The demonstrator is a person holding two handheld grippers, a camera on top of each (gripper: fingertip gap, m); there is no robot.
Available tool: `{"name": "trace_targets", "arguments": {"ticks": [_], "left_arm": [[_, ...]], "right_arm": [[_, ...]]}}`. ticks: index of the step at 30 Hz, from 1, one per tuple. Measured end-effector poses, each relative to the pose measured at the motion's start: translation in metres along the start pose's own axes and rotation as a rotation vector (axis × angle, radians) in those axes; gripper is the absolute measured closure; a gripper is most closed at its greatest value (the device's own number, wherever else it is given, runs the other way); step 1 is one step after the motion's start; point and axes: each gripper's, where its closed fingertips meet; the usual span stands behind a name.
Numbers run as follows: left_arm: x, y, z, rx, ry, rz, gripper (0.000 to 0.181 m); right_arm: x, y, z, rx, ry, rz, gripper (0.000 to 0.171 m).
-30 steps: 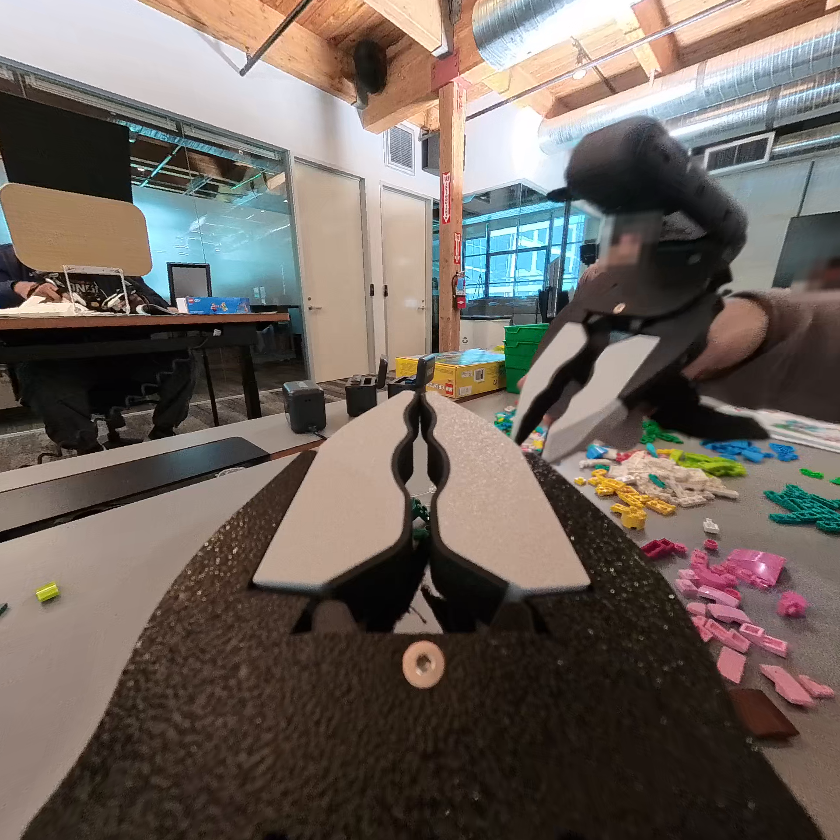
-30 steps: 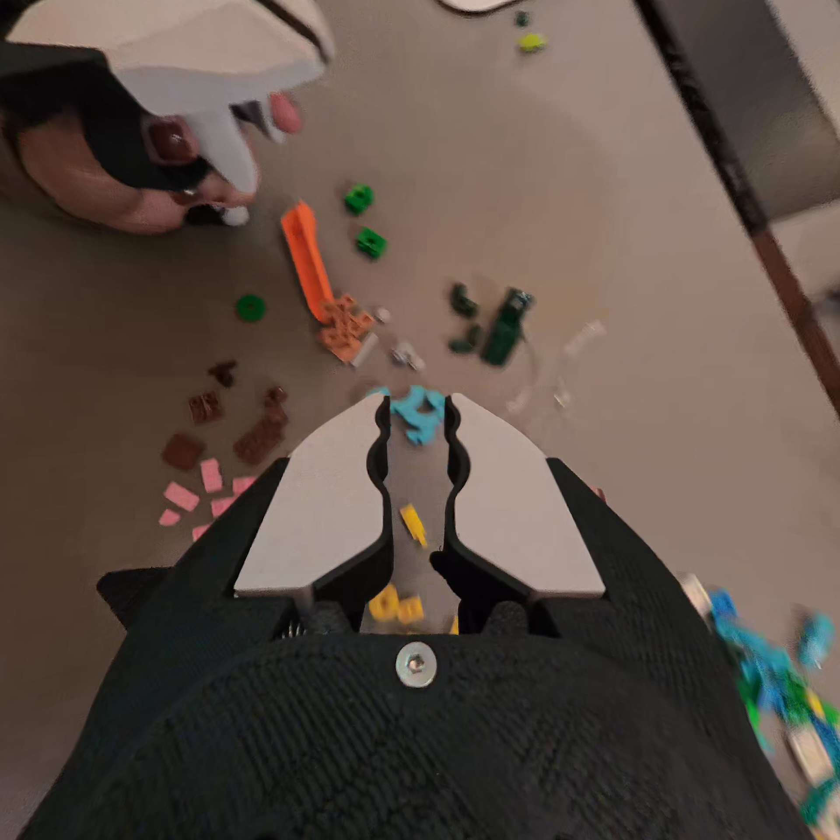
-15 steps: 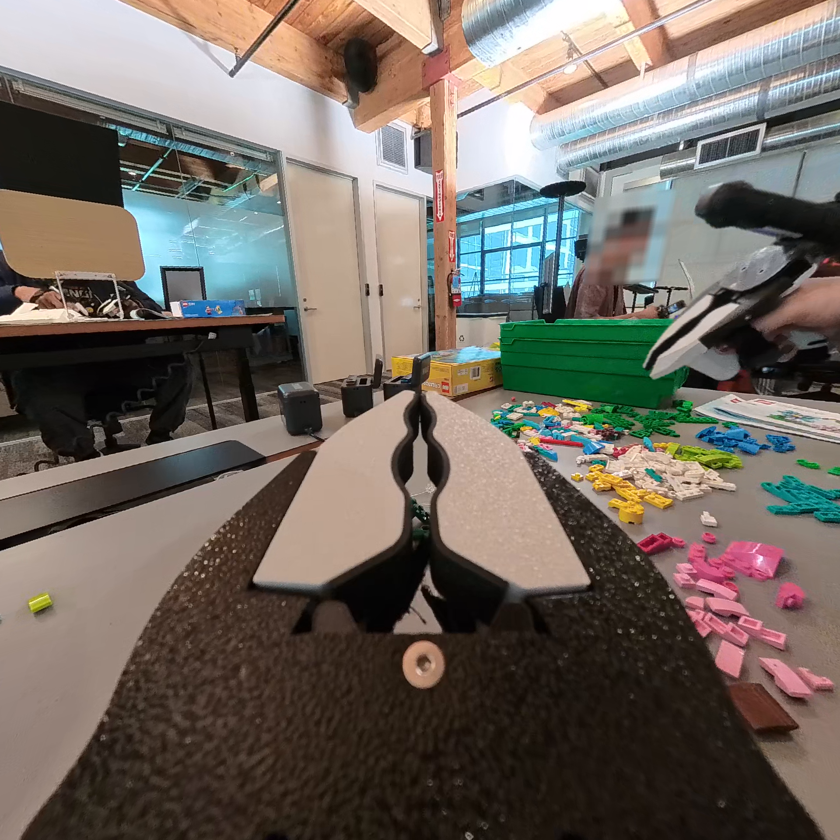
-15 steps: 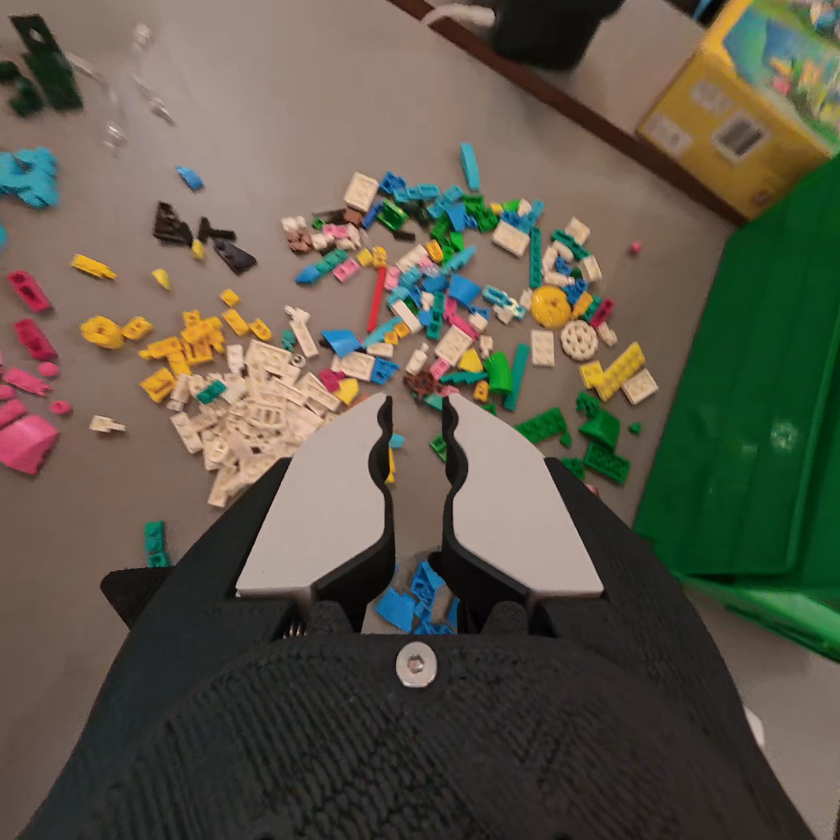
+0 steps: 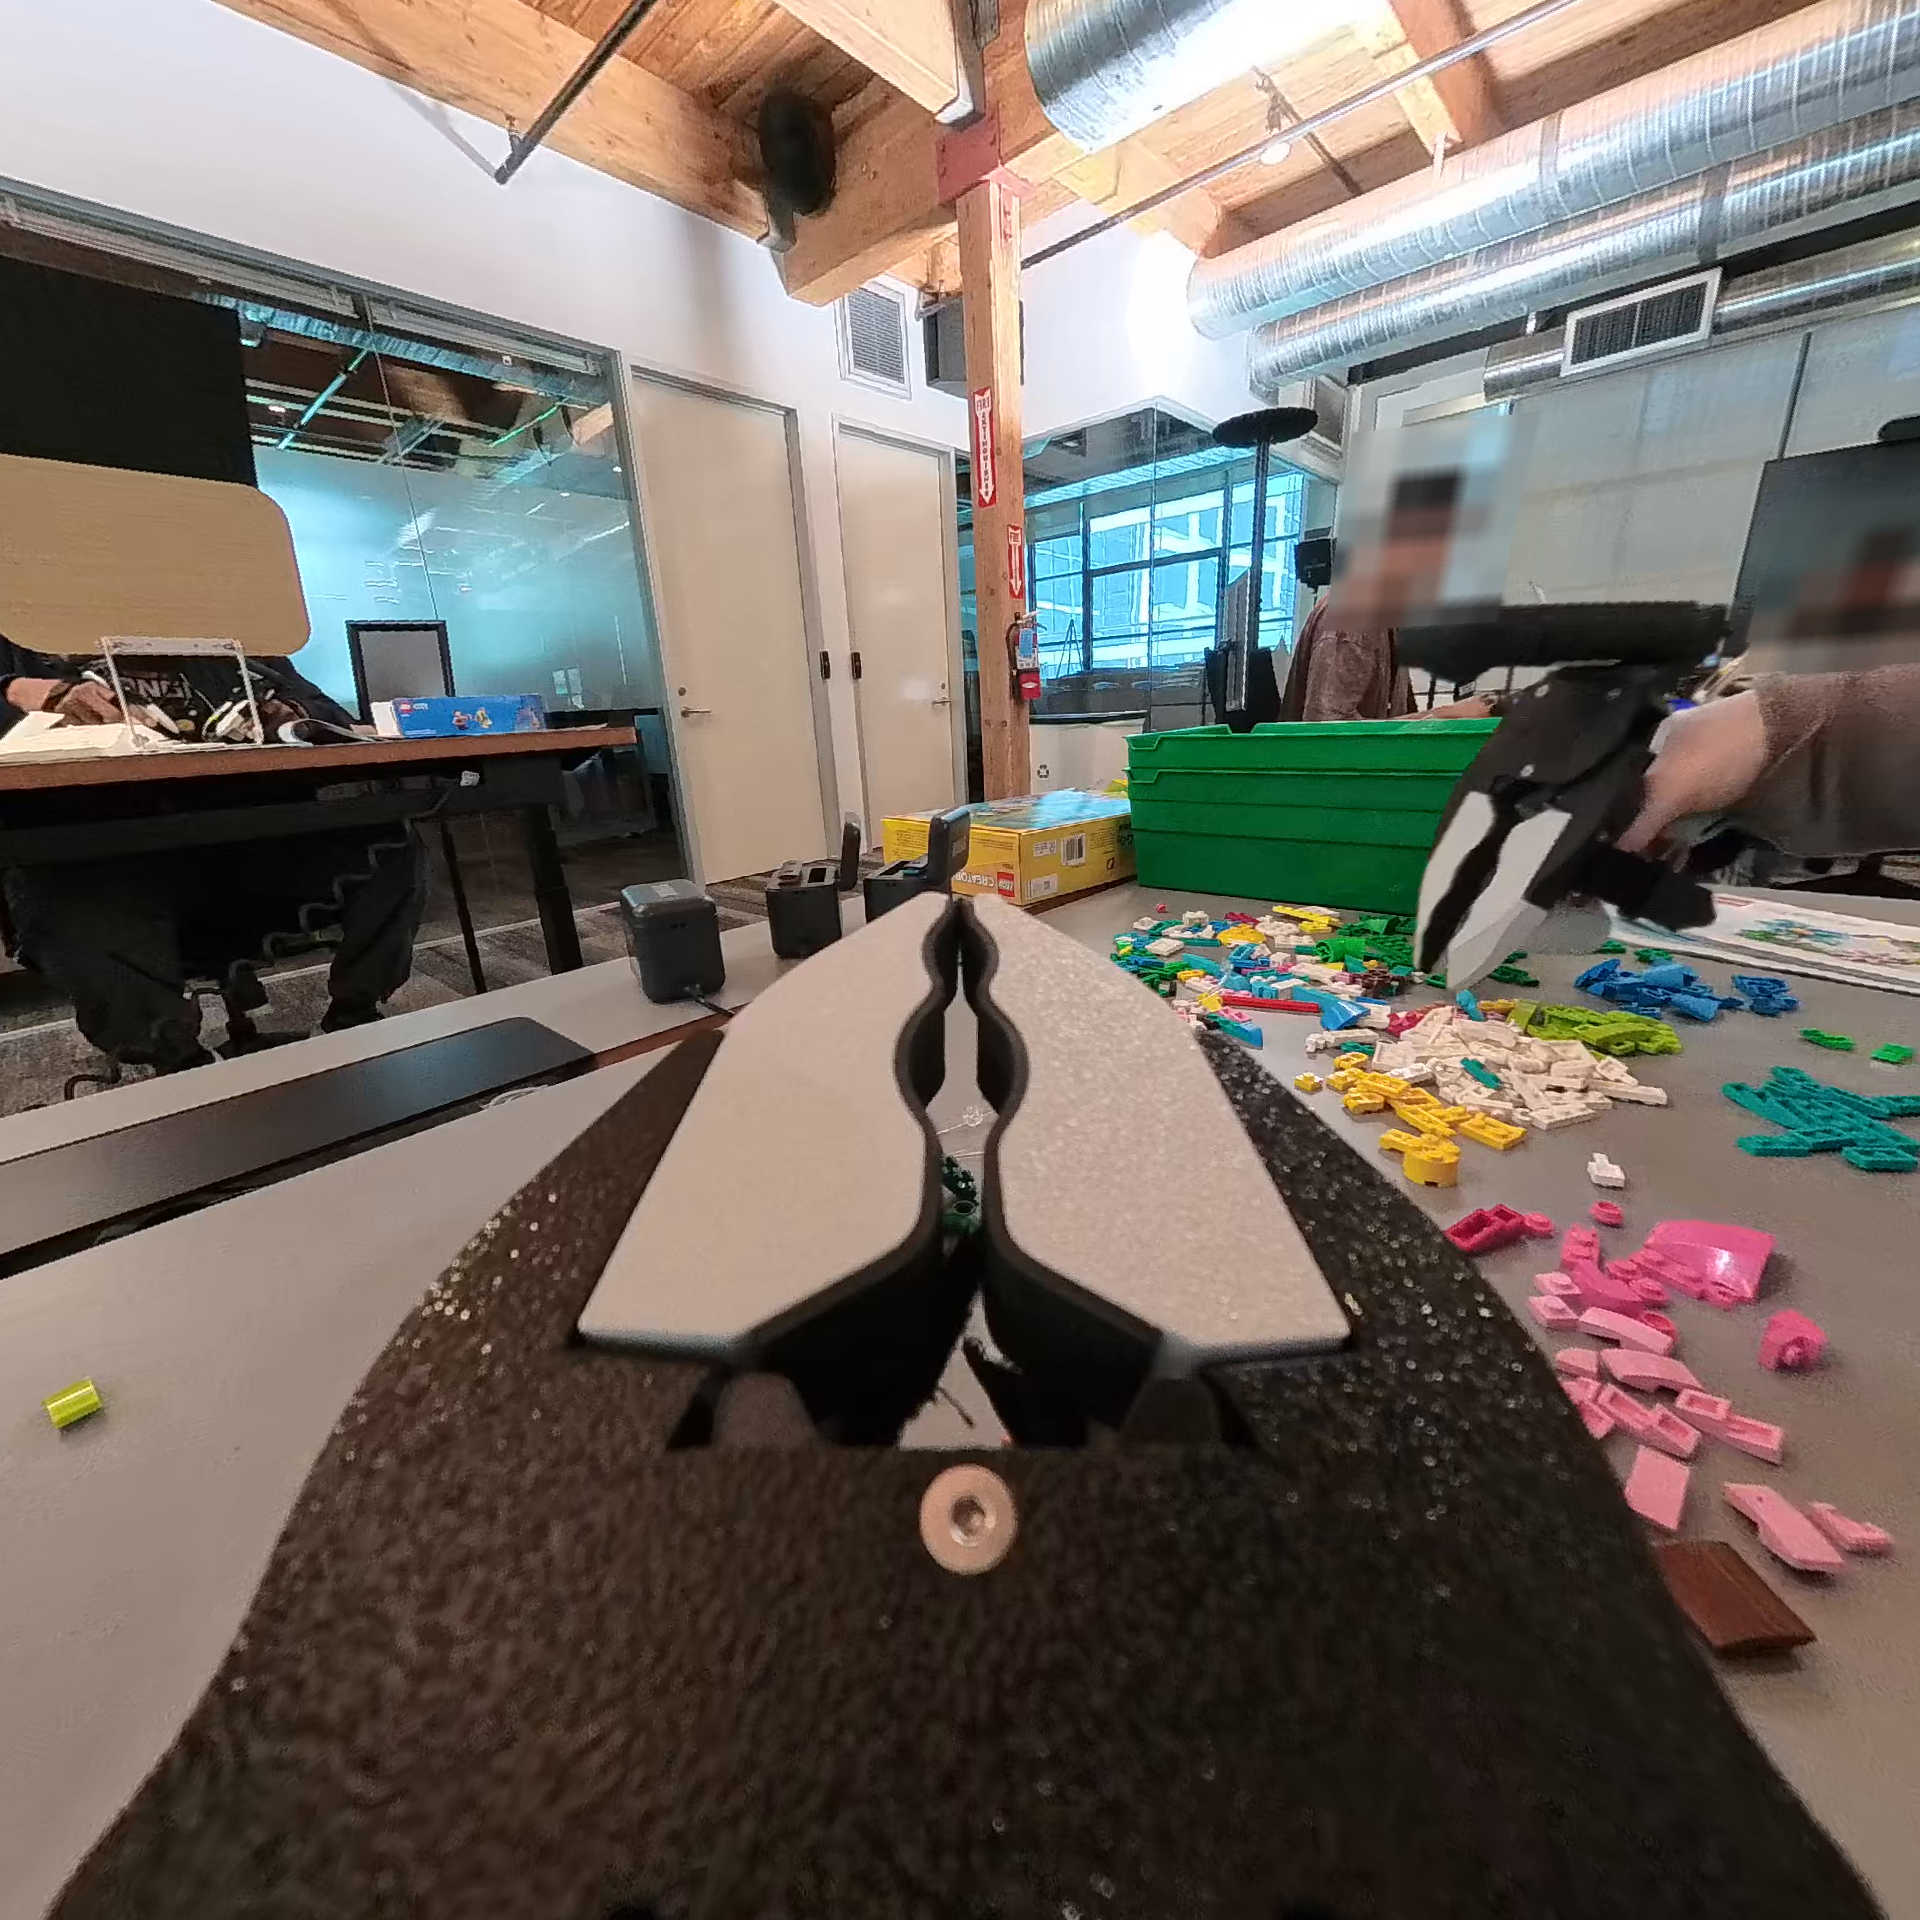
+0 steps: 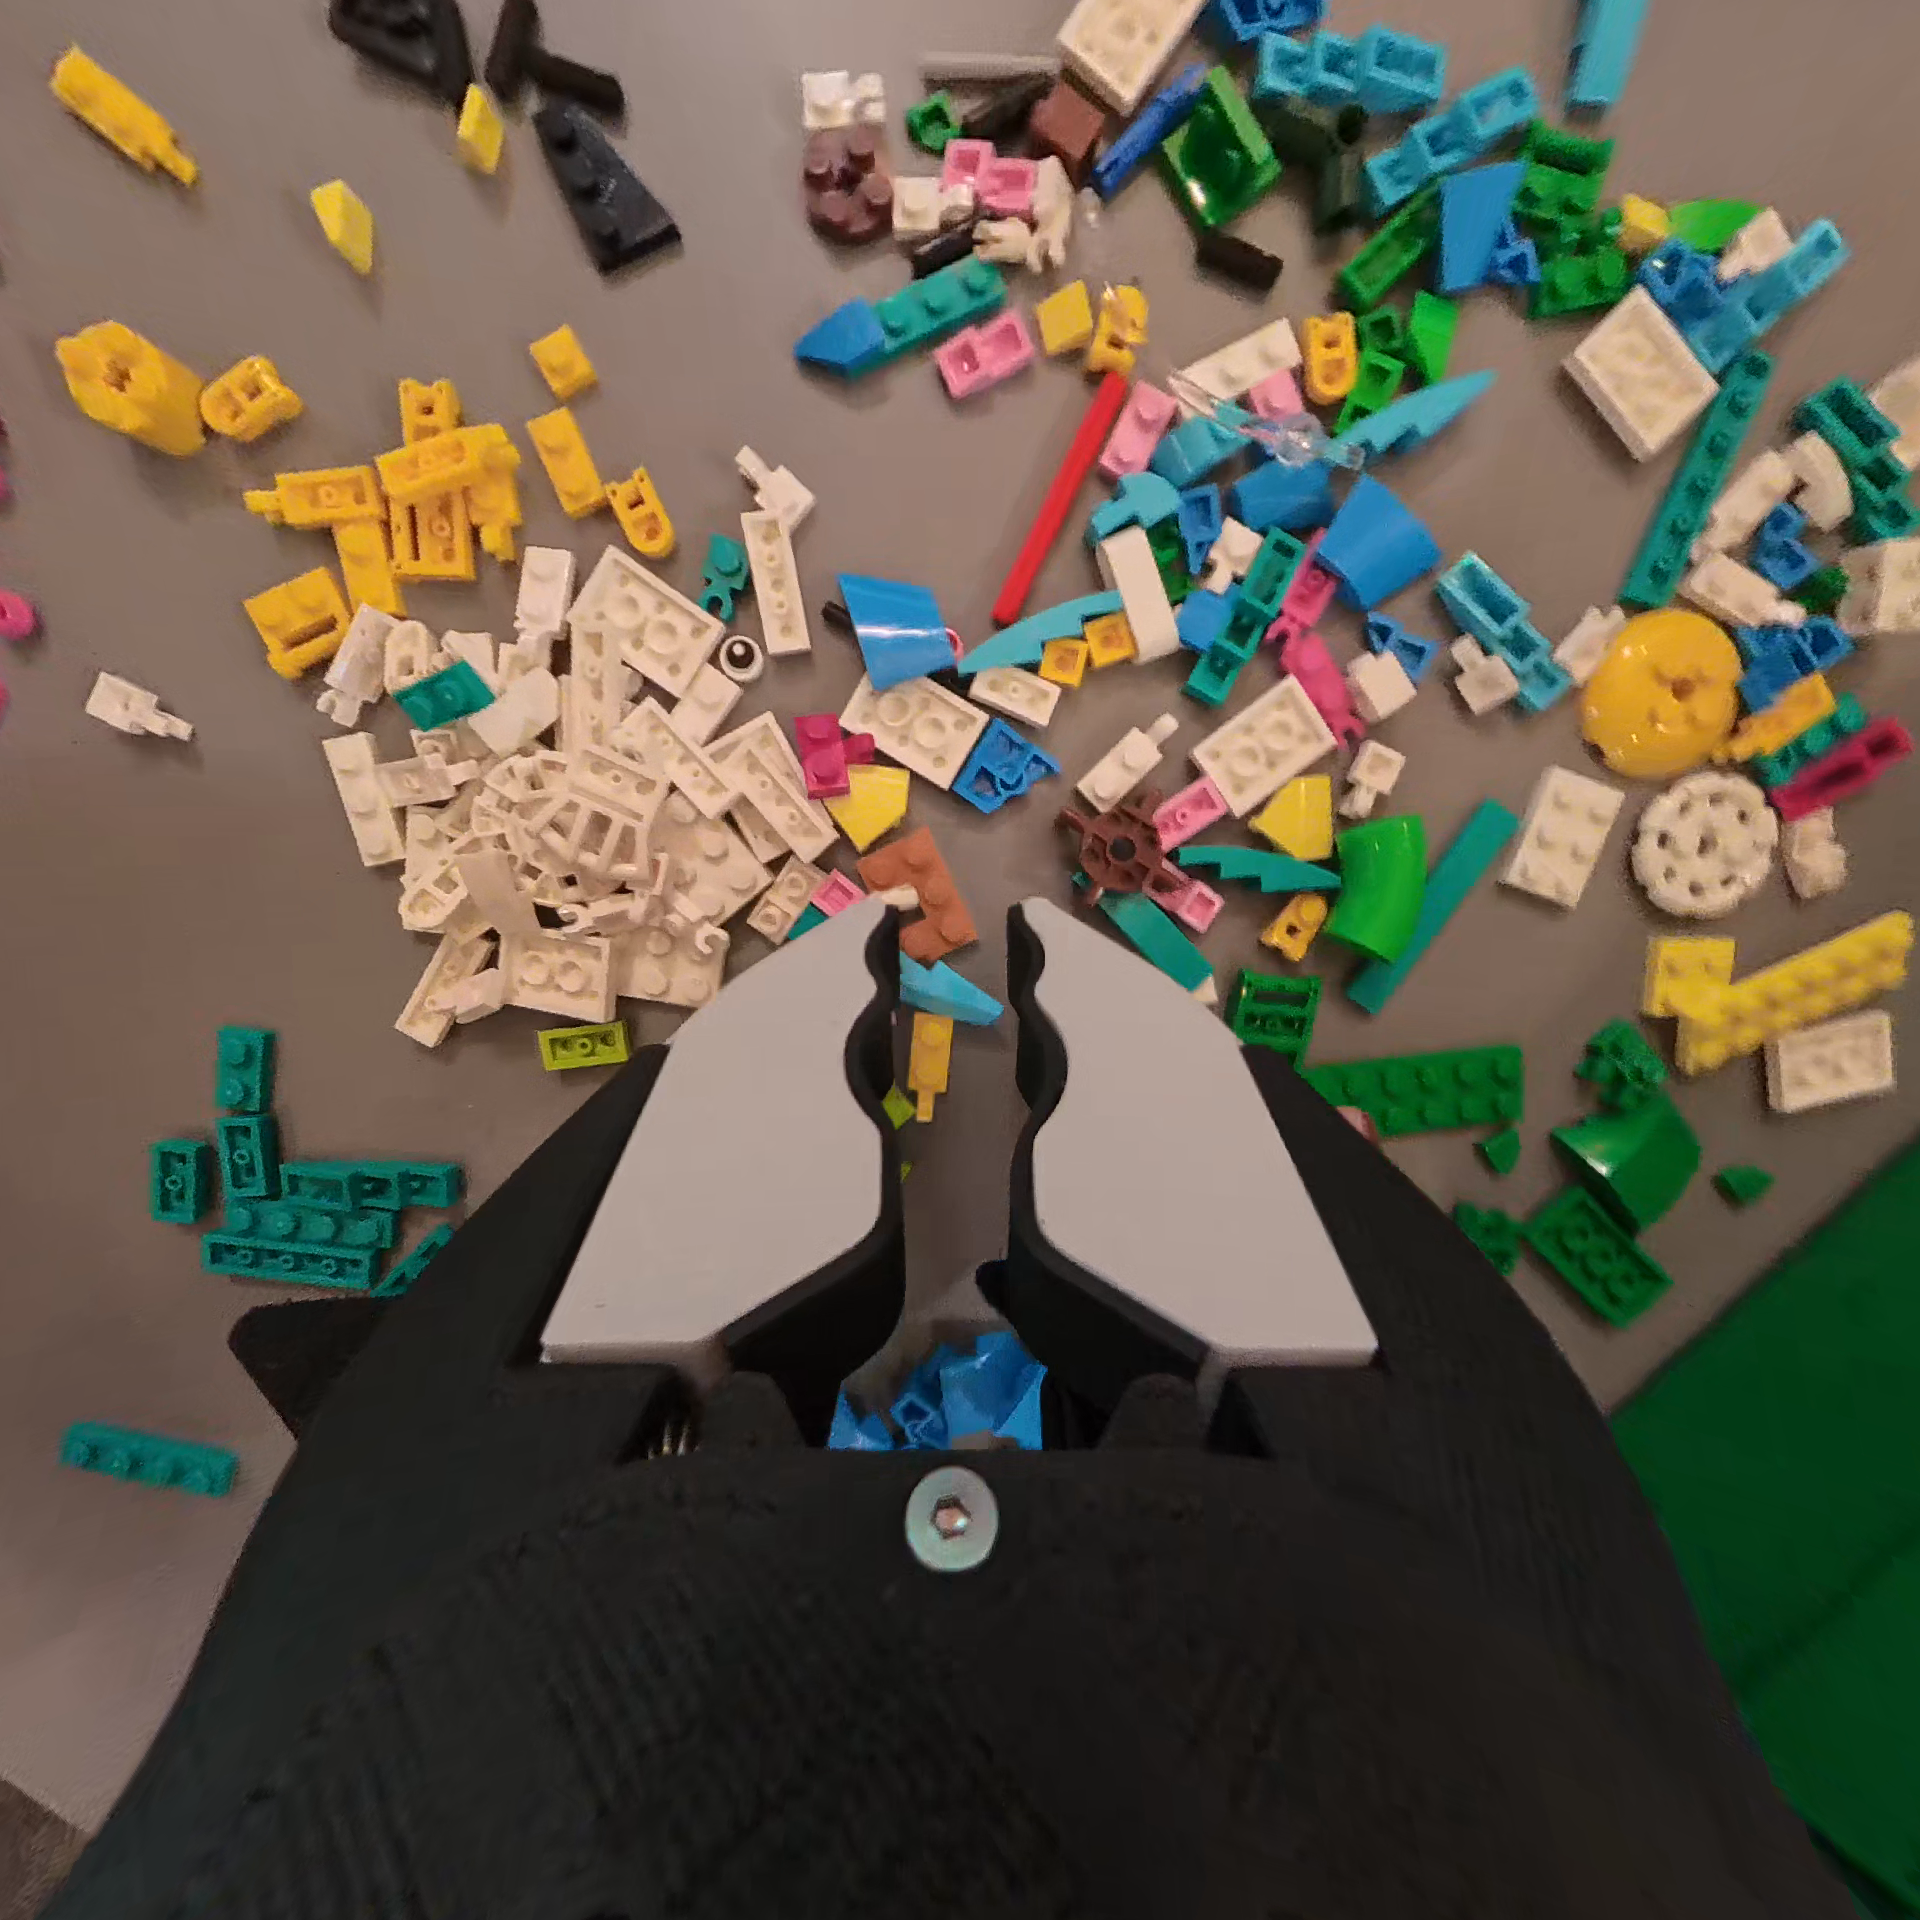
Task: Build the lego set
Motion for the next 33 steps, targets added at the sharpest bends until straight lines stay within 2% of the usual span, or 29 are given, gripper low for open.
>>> {"name": "trace_targets", "arguments": {"ticks": [9, 19, 24, 33], "left_arm": [[0.0, 0.001, 0.0, -0.007, 0.0, 0.004, 0.181], [0.0, 0.003, 0.0, -0.016, 0.0, 0.01, 0.181], [0.0, 0.004, 0.001, -0.021, 0.0, 0.014, 0.181], [0.0, 0.006, 0.001, -0.028, -0.001, 0.021, 0.181]], "right_arm": [[0.0, 0.017, 0.013, -0.024, -0.089, -0.047, 0.156], [-0.005, -0.002, 0.008, 0.144, -0.11, -0.083, 0.157], [-0.011, 0.003, 0.007, 0.117, -0.15, -0.122, 0.157], [-0.006, -0.011, 0.011, 0.24, -0.133, -0.087, 0.153]]}}
Point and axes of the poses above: each gripper's, where its closed fingertips meet, z out along the fingers, x out of its top, y = z × x across the jaws, and after that the axes turned 6 degrees about y, right-handed
